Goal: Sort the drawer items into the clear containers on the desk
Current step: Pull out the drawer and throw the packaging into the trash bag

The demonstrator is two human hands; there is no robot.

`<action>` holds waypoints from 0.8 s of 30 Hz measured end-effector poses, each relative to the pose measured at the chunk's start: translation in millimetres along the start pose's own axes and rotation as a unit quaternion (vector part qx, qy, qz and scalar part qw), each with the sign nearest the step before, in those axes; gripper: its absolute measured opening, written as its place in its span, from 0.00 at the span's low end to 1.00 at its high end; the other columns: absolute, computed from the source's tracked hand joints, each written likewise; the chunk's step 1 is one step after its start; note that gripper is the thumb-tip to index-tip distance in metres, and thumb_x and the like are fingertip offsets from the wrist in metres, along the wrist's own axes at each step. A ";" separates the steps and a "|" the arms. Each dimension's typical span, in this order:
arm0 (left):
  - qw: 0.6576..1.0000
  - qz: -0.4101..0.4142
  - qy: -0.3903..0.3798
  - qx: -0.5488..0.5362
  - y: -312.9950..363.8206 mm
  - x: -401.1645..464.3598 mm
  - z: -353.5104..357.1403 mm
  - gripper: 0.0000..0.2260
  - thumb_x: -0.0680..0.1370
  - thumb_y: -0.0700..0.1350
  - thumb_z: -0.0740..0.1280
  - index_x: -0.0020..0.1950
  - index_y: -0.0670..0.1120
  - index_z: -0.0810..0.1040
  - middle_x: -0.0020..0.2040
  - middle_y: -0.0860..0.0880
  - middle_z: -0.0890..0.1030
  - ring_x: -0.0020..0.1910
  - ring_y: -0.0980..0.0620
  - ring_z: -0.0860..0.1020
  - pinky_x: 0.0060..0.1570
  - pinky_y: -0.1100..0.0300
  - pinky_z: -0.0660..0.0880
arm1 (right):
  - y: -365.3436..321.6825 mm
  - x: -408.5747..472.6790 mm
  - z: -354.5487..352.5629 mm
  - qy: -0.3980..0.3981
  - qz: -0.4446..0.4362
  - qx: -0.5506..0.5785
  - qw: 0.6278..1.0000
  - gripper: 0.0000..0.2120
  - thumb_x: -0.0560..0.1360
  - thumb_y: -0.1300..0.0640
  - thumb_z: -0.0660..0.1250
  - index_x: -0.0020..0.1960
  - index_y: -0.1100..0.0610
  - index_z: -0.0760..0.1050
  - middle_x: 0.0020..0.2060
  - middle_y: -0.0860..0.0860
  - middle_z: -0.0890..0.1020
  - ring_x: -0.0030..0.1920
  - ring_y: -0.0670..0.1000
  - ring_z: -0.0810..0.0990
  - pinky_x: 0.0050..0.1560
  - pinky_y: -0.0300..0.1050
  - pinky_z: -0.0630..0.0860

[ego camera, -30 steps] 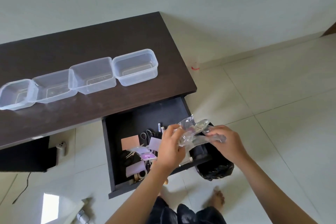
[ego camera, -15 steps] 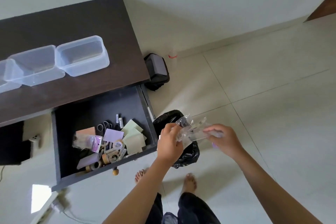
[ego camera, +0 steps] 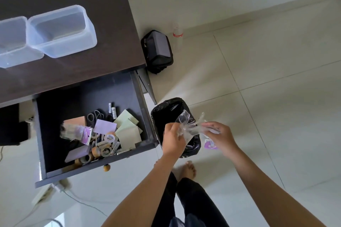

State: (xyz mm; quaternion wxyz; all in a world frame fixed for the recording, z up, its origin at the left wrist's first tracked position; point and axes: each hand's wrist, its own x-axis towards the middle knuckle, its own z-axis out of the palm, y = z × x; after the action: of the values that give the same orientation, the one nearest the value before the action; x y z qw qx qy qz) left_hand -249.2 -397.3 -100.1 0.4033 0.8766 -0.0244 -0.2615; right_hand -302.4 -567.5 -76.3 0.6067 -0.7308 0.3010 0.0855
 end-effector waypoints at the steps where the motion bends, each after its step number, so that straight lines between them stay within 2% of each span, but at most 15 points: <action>1: 1.000 -0.017 -0.005 -0.010 -7.4 3.9 2.4 0.13 0.74 0.32 0.60 0.56 0.44 0.74 0.58 0.51 0.68 0.57 0.51 0.72 0.52 0.62 0.74 | 4.8 6.0 3.2 -0.014 0.007 -0.004 1.000 0.11 0.70 0.60 0.74 0.43 0.43 0.82 0.46 0.39 0.84 0.52 0.38 0.81 0.52 0.35 0.75; 3: 0.998 -0.046 -0.014 -0.030 -20.8 12.6 7.3 0.12 0.76 0.34 0.61 0.53 0.50 0.74 0.57 0.54 0.66 0.56 0.54 0.71 0.48 0.69 0.70 | 15.5 19.3 10.3 -0.037 0.022 -0.006 0.999 0.11 0.70 0.60 0.75 0.45 0.43 0.82 0.47 0.40 0.84 0.54 0.41 0.80 0.57 0.40 0.74; 7: 0.996 -0.084 -0.008 -0.042 -54.0 35.8 23.9 0.12 0.76 0.37 0.61 0.54 0.52 0.73 0.61 0.49 0.68 0.53 0.54 0.73 0.48 0.66 0.70 | 43.8 50.1 28.3 -0.061 0.041 -0.020 0.997 0.10 0.71 0.62 0.73 0.48 0.48 0.81 0.48 0.42 0.83 0.52 0.39 0.80 0.57 0.38 0.73; 10: 0.995 -0.097 0.004 -0.022 -80.3 52.2 40.8 0.15 0.77 0.41 0.61 0.62 0.53 0.72 0.65 0.49 0.69 0.58 0.51 0.72 0.52 0.67 0.68 | 70.7 72.2 43.9 -0.043 0.071 -0.010 0.996 0.09 0.72 0.64 0.71 0.50 0.53 0.81 0.48 0.47 0.84 0.51 0.44 0.81 0.57 0.44 0.76; 11: 0.993 -0.111 0.009 -0.040 -87.9 56.5 46.6 0.16 0.77 0.42 0.62 0.64 0.54 0.71 0.65 0.50 0.69 0.56 0.53 0.73 0.50 0.70 0.68 | 78.9 78.5 49.2 -0.032 0.083 -0.006 0.996 0.09 0.72 0.64 0.70 0.50 0.53 0.81 0.49 0.48 0.84 0.51 0.46 0.81 0.55 0.46 0.77; 13: 0.986 -0.141 0.013 -0.091 -100.3 63.2 57.4 0.19 0.77 0.44 0.64 0.67 0.56 0.68 0.64 0.51 0.67 0.48 0.59 0.72 0.44 0.72 0.68 | 94.7 90.8 59.3 -0.015 0.097 -0.010 0.995 0.09 0.73 0.62 0.70 0.51 0.52 0.81 0.50 0.49 0.84 0.52 0.48 0.81 0.50 0.41 0.77; 15: 0.981 -0.147 0.015 -0.123 -115.3 71.4 68.4 0.27 0.75 0.44 0.67 0.72 0.56 0.62 0.65 0.49 0.66 0.51 0.56 0.73 0.49 0.64 0.70 | 109.9 102.5 68.0 -0.022 0.107 -0.030 0.994 0.11 0.73 0.60 0.69 0.54 0.50 0.80 0.54 0.48 0.82 0.55 0.49 0.80 0.48 0.39 0.76; 19: 0.967 -0.183 -0.018 -0.175 -135.9 84.3 82.7 0.41 0.72 0.44 0.72 0.77 0.55 0.50 0.69 0.47 0.60 0.66 0.49 0.67 0.62 0.60 0.65 | 133.6 114.6 80.8 -0.056 0.141 -0.024 0.988 0.23 0.74 0.56 0.69 0.68 0.48 0.71 0.62 0.52 0.78 0.60 0.51 0.77 0.63 0.49 0.73; 21: 0.963 -0.191 -0.029 -0.189 -141.4 85.7 85.4 0.44 0.72 0.45 0.73 0.78 0.55 0.46 0.72 0.46 0.58 0.72 0.47 0.61 0.69 0.55 0.61 | 136.5 113.0 86.1 -0.057 0.190 0.010 0.980 0.29 0.74 0.52 0.70 0.72 0.43 0.64 0.66 0.52 0.72 0.64 0.54 0.74 0.62 0.53 0.73; 24: 0.955 -0.185 -0.037 -0.227 -138.3 82.9 83.7 0.47 0.72 0.47 0.73 0.77 0.58 0.41 0.75 0.48 0.52 0.76 0.47 0.52 0.74 0.46 0.53 | 130.7 108.4 89.0 -0.069 0.228 0.059 0.970 0.34 0.75 0.51 0.70 0.75 0.43 0.57 0.70 0.51 0.67 0.67 0.54 0.70 0.54 0.53 0.71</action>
State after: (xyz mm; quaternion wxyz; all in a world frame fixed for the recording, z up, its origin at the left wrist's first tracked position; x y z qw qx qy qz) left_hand -241.0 -383.3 -281.0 0.5349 0.7406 0.1836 -0.3627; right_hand -265.0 -531.2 -260.8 0.6323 -0.5984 0.4215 0.2538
